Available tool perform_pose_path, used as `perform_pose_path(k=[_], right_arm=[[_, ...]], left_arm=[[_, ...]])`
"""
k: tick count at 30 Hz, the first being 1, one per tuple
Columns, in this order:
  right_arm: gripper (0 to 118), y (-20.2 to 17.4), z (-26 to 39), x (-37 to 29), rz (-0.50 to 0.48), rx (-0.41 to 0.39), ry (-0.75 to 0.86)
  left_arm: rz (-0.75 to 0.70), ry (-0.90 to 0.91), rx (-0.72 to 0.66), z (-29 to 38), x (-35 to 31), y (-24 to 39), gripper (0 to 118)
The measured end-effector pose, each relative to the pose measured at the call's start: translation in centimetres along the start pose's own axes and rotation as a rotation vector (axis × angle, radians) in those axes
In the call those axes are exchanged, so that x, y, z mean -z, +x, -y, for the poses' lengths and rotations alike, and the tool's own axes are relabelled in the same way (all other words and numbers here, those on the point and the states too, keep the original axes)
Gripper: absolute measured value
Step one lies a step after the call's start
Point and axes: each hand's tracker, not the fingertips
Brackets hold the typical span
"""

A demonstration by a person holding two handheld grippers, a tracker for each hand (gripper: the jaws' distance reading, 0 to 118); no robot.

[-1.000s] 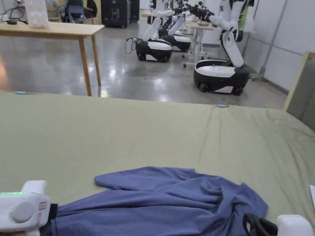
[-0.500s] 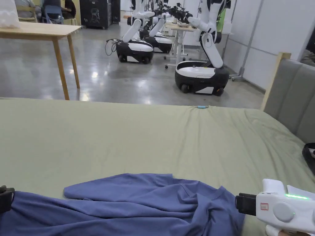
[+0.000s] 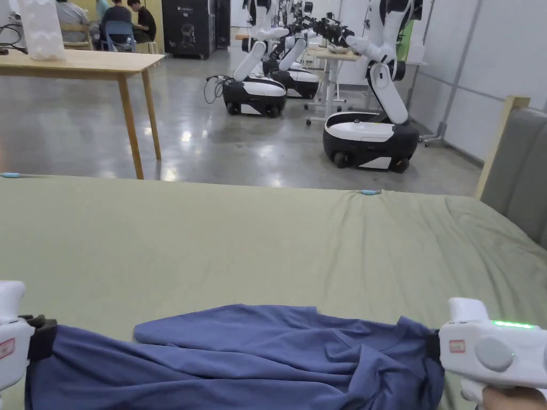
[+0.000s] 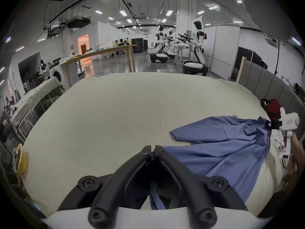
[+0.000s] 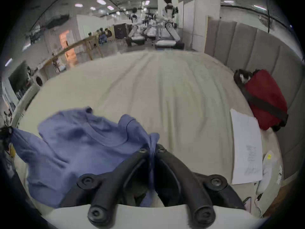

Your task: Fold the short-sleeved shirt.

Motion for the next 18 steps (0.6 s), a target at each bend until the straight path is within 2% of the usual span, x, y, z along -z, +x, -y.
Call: perform_pose_path(k=[2,6,12,14,18], right_arm=[[5,-0.3,-1.7,-2.6,-0.035,-0.003,0.061],[5,-1.3,-6.8,-8.9,-0.078,-0.061,0.208],[5,-3.7,-14.1,-16.9,-0.047,-0.170,0.442],[5,-4.3,-16.7,-19.6,-0.050,-0.163,0.510],[5,-4.7,-22.5,-23.0,-0.014,-0.143,0.622]], left_arm=[[-0.005,0.040,0.028,-1.0,-0.9,-0.3,0],[-0.014,0.143,0.095,-4.2,-3.5,-0.4,0],[-0.041,0.300,0.054,-10.8,-7.4,-1.7,0],[-0.089,0.333,0.098,-13.2,-8.2,-1.8,0],[-0.108,0.389,0.079,-18.5,-9.2,-2.6,0]])
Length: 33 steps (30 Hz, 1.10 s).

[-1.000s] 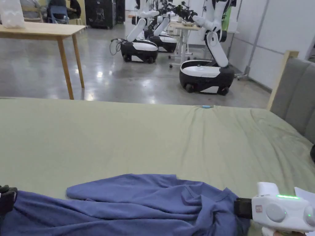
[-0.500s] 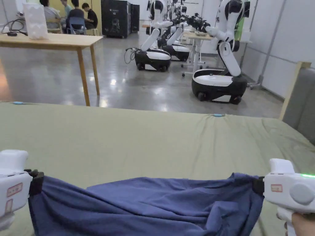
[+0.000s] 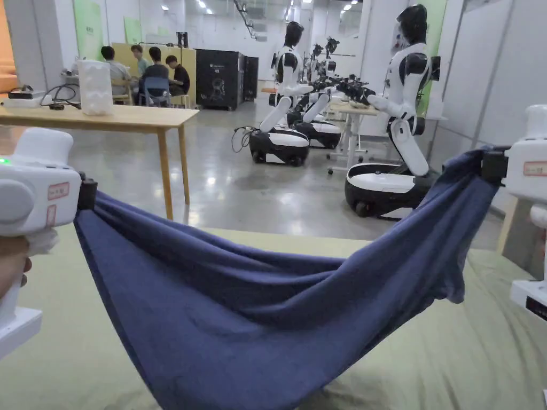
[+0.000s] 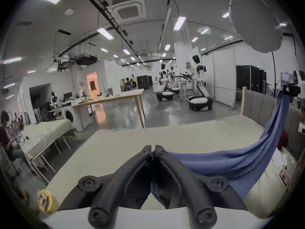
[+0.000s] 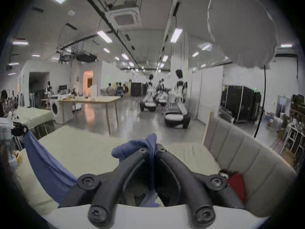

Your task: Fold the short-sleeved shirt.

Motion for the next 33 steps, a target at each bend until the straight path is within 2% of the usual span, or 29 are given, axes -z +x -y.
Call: perform_pose_path(k=[2,6,11,16,20,26,29,33], right_arm=[[5,0.1,-2.7,0.7,0.042,-0.010,0.032],[5,0.8,-6.9,2.2,0.093,0.038,0.075],[5,1.1,-7.9,4.2,0.161,-0.002,0.078],[5,0.7,-3.3,7.2,0.144,-0.002,0.061],[5,0.6,2.8,9.7,0.148,0.046,0.005],[5,0.9,9.1,10.3,0.172,0.091,-0.053],[5,1.8,10.2,8.9,0.158,0.107,-0.059],[5,3.1,12.6,2.9,0.087,0.107,-0.051]], left_arm=[[-0.024,0.033,-0.020,-2.5,1.0,-0.6,0],[-0.087,0.108,0.015,-7.1,3.4,-1.1,0],[-0.098,0.109,-0.034,-9.8,6.3,-1.8,0],[-0.084,0.131,-0.075,-5.9,8.5,-1.1,0],[-0.076,0.045,-0.137,-1.2,11.3,-0.4,0],[-0.087,0.031,-0.174,4.1,12.9,0.1,0],[-0.067,0.039,-0.181,5.1,10.6,0.3,0],[0.040,0.043,-0.206,7.6,4.6,0.1,0]])
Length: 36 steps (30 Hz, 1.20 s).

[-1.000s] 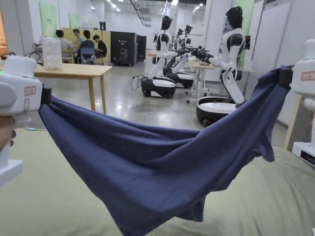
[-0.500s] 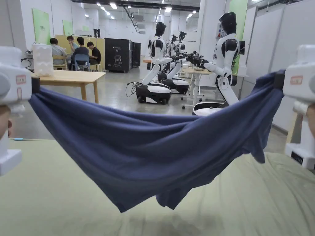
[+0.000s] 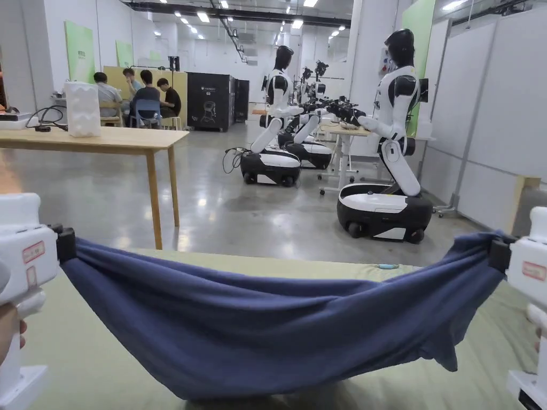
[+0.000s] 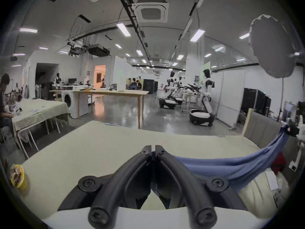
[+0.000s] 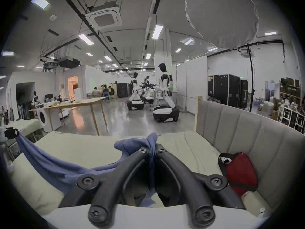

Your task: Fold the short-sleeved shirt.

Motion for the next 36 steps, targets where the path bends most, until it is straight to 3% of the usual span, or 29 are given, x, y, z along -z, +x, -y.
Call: perform_pose_path(k=[3,8,13,15,16,17,18,19,20,22,23,27,28,29,30,31,32,33,36], right_arm=[[5,1.6,4.5,-5.4,-0.024,-0.057,-0.022],[5,3.4,14.9,-12.1,-0.088,-0.147,-0.230],[5,4.0,25.2,-15.6,-0.061,-0.143,-0.413],[5,4.4,27.6,-15.9,-0.046,-0.122,-0.448],[5,4.7,27.9,-16.2,-0.060,-0.083,-0.450],[5,4.9,27.8,-16.6,-0.061,-0.074,-0.420],[10,4.5,26.4,-17.7,-0.047,-0.088,-0.382],[32,3.9,25.0,-18.5,-0.044,-0.108,-0.332],[53,3.1,23.6,-19.4,-0.036,-0.130,-0.288],[98,0.6,19.8,-22.0,-0.156,-0.098,-0.162],[110,-0.8,18.7,-23.1,-0.194,-0.075,-0.102],[113,-7.3,15.6,-27.4,-0.255,-0.040,0.028],[110,-8.6,15.7,-28.0,-0.266,-0.029,0.037],[97,-9.6,15.9,-28.5,-0.281,-0.027,0.045],[65,-10.5,16.6,-28.2,-0.283,-0.036,0.047],[6,-11.5,17.1,-28.3,-0.274,-0.048,0.060],[1,-12.4,17.5,-28.4,-0.241,-0.067,0.076],[1,-13.2,18.1,-28.4,-0.183,-0.095,0.089],[1,-14.1,18.6,-27.9,-0.259,-0.063,0.052]], left_arm=[[0.056,-0.056,0.063,3.8,-5.5,-0.6,0],[0.077,-0.266,0.193,13.2,-13.4,-0.6,0],[0.061,-0.493,0.140,23.0,-16.5,-2.5,0],[0.035,-0.480,0.153,24.8,-17.0,-3.0,0],[0.027,-0.463,0.145,24.9,-17.4,-3.2,2],[0.026,-0.435,0.138,24.4,-17.9,-3.2,12],[0.011,-0.403,0.160,23.5,-18.7,-2.7,34],[0.010,-0.354,0.181,21.9,-19.6,-2.2,83],[0.032,-0.321,0.191,20.7,-20.4,-1.7,104],[0.034,-0.165,0.216,17.4,-23.4,0.7,107],[0.032,-0.130,0.228,16.4,-24.3,1.5,107],[0.061,-0.008,0.248,14.5,-28.3,5.0,107],[0.059,-0.014,0.245,14.5,-29.0,5.4,105],[0.052,-0.017,0.237,14.6,-29.3,5.7,95],[0.058,-0.029,0.196,14.9,-29.6,5.5,70],[0.067,-0.035,0.157,15.7,-29.6,5.3,22],[0.058,-0.047,0.145,16.1,-29.5,5.1,0],[0.023,-0.070,0.154,16.5,-29.3,4.9,0],[0.042,-0.142,0.155,17.7,-29.0,3.5,0]])
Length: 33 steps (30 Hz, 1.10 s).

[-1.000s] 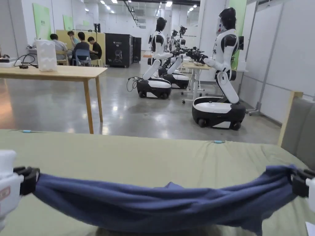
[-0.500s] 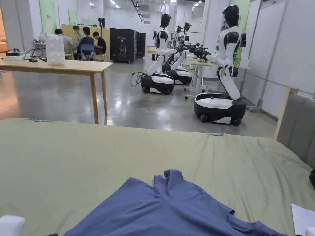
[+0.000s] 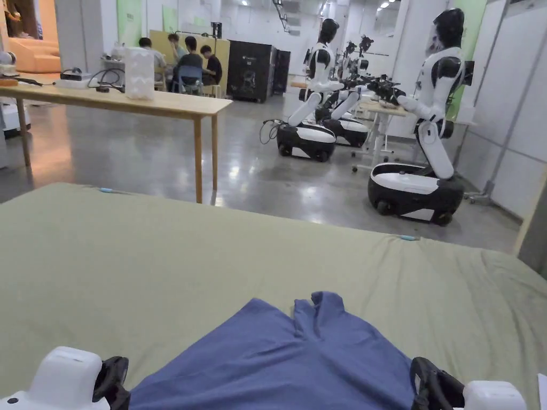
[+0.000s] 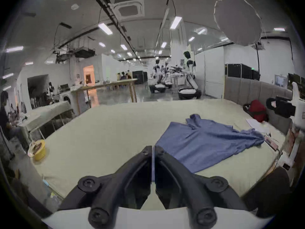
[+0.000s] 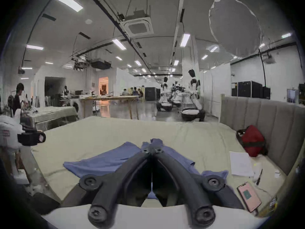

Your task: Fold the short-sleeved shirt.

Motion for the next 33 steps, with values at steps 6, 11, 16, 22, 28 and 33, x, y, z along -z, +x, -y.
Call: perform_pose_path(k=[6,11,16,22,28,33], right_arm=[[1,-0.4,1.2,1.7,-0.002,0.035,-0.037],[1,-0.8,3.0,4.0,-0.019,0.053,-0.105],[1,-1.8,4.3,6.1,-0.022,0.053,-0.167],[1,-2.1,5.3,8.2,-0.020,0.033,-0.224],[1,-1.3,5.0,9.6,-0.013,0.028,-0.248],[1,0.4,3.5,11.6,-0.021,0.040,-0.264]], left_arm=[[-0.082,-0.174,-0.104,4.5,1.6,-6.7,0],[-0.122,-0.249,-0.150,8.4,4.7,-10.3,60],[-0.063,-0.325,-0.163,9.6,9.9,-10.1,117],[-0.018,-0.386,-0.237,7.8,17.6,-9.2,67],[-0.045,-0.512,-0.131,8.6,20.9,-8.0,32],[0.002,-0.502,-0.116,8.3,19.3,-7.5,4]])
